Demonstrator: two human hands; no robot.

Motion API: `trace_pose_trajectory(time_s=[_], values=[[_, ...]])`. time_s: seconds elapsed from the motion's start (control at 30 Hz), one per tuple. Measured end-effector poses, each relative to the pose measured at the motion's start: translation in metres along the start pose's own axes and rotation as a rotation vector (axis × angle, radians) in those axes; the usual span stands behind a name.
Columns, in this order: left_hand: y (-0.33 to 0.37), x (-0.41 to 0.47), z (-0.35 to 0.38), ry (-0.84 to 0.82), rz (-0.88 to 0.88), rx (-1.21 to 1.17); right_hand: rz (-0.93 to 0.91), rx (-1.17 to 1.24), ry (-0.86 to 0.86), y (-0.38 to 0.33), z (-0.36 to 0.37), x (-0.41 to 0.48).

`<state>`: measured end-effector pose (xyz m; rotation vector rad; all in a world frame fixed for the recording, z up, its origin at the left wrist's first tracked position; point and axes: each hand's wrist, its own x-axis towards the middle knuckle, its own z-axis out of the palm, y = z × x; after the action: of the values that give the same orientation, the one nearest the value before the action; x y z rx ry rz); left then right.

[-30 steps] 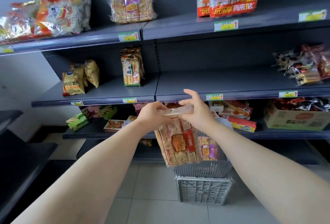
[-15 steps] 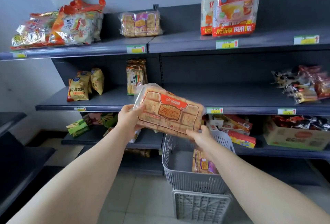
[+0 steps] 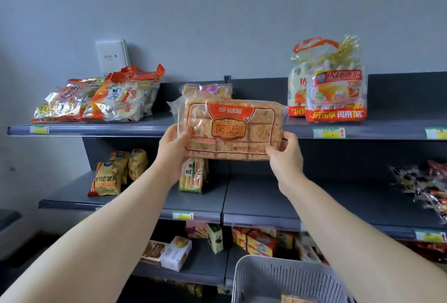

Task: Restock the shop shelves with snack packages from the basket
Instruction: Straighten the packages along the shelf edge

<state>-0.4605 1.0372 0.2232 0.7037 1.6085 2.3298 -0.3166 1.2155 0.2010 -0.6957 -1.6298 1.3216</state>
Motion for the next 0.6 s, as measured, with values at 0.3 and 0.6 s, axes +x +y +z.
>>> trace_pose_trajectory(time_s=[0.3,0.6], values=[[0.03,0.169,-0.036,-0.051,0.13,0.357,-0.131,-0.079,-0.001,-0.04,0.115,0.116],[-0.003,0.321,-0.052,0.103,0.201,0.851,-0.056,-0.357,-0.124,-0.012,0.209,0.2]])
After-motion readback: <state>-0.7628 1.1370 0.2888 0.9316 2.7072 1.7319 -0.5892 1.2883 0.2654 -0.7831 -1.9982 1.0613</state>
